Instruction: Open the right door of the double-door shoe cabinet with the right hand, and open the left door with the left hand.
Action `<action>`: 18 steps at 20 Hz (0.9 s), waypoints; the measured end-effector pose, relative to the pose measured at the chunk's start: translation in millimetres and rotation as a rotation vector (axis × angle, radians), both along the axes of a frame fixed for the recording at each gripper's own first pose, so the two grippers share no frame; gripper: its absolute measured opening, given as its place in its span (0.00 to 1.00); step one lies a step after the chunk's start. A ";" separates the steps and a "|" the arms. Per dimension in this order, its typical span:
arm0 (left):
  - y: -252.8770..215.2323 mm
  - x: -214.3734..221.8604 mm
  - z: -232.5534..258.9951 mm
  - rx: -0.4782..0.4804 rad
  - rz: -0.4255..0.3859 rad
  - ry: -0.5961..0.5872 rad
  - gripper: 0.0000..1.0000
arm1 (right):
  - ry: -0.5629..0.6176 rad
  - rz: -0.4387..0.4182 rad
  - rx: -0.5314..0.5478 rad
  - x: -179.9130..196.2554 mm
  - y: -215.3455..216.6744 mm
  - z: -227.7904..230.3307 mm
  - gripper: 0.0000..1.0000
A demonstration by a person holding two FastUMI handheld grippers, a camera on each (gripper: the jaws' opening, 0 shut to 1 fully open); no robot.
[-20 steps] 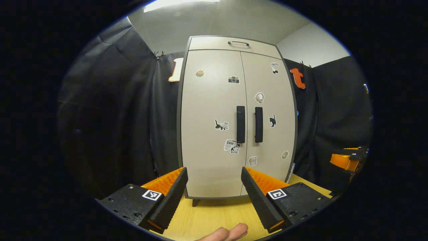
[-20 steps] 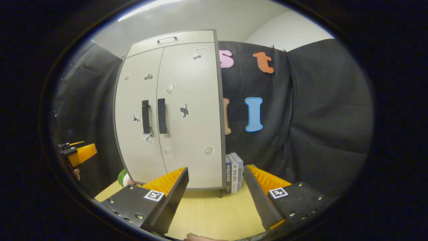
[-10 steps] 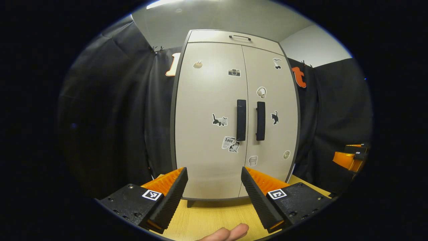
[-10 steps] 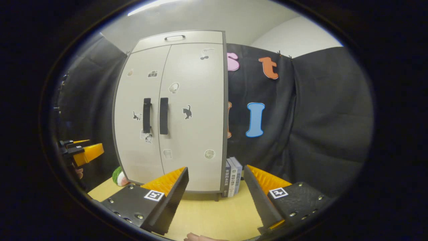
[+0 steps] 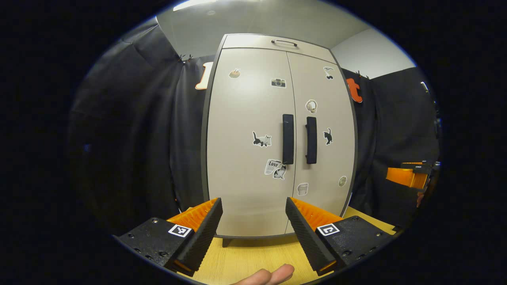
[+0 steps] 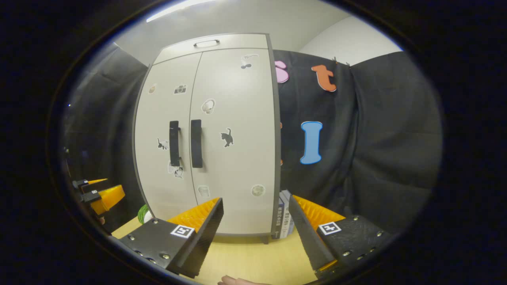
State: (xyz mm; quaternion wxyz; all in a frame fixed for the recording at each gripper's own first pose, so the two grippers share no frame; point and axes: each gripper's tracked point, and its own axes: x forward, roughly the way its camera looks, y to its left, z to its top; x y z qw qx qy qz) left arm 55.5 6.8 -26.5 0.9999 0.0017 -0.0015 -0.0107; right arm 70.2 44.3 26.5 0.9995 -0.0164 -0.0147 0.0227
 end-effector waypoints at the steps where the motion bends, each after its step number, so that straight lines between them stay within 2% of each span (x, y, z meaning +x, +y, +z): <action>1: 4.5 0.7 -1.3 -0.001 0.008 0.003 0.99 | 0.002 0.006 -0.002 10.5 6.1 4.3 0.94; 2: 9.8 0.7 -0.9 -0.004 0.016 0.002 0.99 | 0.004 0.011 -0.008 21.6 13.1 6.8 0.98; 3: 14.8 0.7 0.2 -0.009 0.023 0.002 0.99 | 0.003 0.021 -0.017 32.0 21.4 11.1 0.98; 4: 19.0 -0.5 0.8 -0.017 0.027 0.003 0.99 | 0.004 0.028 -0.026 43.5 29.2 16.6 0.94; 5: 21.4 -2.4 1.5 -0.024 0.027 0.000 0.99 | 0.000 0.040 -0.030 51.8 38.3 22.3 0.98; 6: 24.5 -4.5 3.5 -0.026 0.027 -0.003 1.00 | -0.001 0.050 -0.031 60.5 48.4 28.1 0.94; 7: 27.0 -6.6 3.0 -0.021 0.028 -0.004 1.00 | -0.005 0.069 -0.029 68.5 60.9 35.7 0.98; 8: 28.6 -10.1 3.5 -0.011 0.027 -0.006 1.00 | -0.006 0.085 -0.022 75.0 73.7 43.5 0.94; 10: 29.3 -16.7 3.4 0.007 0.022 -0.010 1.00 | -0.018 0.117 -0.017 86.0 96.6 58.1 0.94; 11: 29.1 -20.4 1.6 0.013 0.018 -0.009 1.00 | -0.029 0.127 -0.023 91.5 107.7 65.6 0.98; 12: 28.8 -23.3 0.1 0.018 0.013 -0.007 1.00 | -0.038 0.130 -0.029 96.9 115.1 71.5 0.94; 14: 30.7 -28.7 -3.5 0.027 0.008 0.001 1.00 | -0.049 0.141 -0.035 108.7 131.2 78.9 0.94; 15: 33.0 -31.3 -5.0 0.030 0.010 0.003 1.00 | -0.047 0.150 -0.031 113.3 138.9 81.2 0.98; 17: 38.3 -34.7 -6.2 0.022 0.015 0.009 1.00 | -0.043 0.173 -0.021 122.1 156.1 84.8 0.98; 18: 39.1 -33.0 -7.7 0.014 0.017 0.013 1.00 | -0.039 0.168 -0.028 128.7 160.9 84.1 0.93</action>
